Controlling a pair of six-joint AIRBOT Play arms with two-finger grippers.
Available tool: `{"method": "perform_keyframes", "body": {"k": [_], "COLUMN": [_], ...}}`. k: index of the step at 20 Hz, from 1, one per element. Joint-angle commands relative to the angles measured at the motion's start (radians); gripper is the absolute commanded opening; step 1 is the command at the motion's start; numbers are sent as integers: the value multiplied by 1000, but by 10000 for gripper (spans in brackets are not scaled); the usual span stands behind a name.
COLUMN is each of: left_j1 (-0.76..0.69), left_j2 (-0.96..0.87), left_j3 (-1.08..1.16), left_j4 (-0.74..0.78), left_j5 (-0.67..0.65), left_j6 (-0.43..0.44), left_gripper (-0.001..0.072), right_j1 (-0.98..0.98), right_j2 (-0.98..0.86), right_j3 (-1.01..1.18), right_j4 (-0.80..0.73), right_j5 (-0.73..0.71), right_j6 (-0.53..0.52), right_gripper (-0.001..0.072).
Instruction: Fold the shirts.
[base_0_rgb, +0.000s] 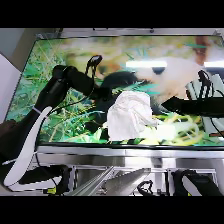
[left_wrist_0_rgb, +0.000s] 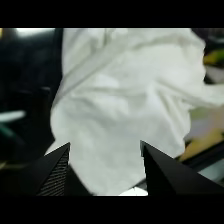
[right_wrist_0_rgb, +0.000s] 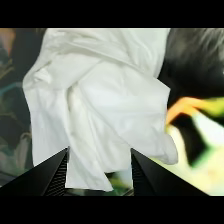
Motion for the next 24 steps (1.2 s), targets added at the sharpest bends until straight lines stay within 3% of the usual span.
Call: {"method": "perform_keyframes", "body": {"k": [1,4,6,10,14,16,17,19,20,21,22,23,24], "left_j1": [27,-11,-41,-138,-165,-174,-182,-187,-187,-187,-187,-187,-187], "left_j2": [171,276,290,289,237,174,146,100,84,69,59,54,59], "left_j3": [-323,-662,-790,-880,-885,-858,-839,-789,-766,-743,-723,-702,-679], "left_j4": [-8,-163,-266,-320,-344,-344,-341,-335,-335,-335,-335,-335,-335], "left_j5": [20,-240,-366,-535,-635,-614,-612,-610,-614,-623,-624,-620,-608], "left_j6": [-24,-49,-48,-51,-113,-113,-111,-109,-108,-99,-89,-66,-35], "left_gripper": [501,503,503,502,501,501,502,500,489,314,80,18,18], "right_j1": [-28,-6,-6,-4,3,3,3,3,3,2,2,1,-5], "right_j2": [-141,-299,-391,-496,-534,-536,-536,-536,-535,-534,-530,-523,-507], "right_j3": [-21,-37,-37,-37,-37,-37,-37,-37,-37,-37,-35,-32,-21], "right_j4": [4,4,9,65,135,135,135,143,146,150,153,153,153], "right_j5": [-36,-34,-28,-26,-27,-27,-30,-37,-37,-37,-37,-37,-47], "right_j6": [-53,-129,-131,-193,-253,-276,-286,-289,-288,-288,-288,-288,-284], "right_gripper": [437,446,601,596,554,270,211,23,22,22,22,22,22]}}
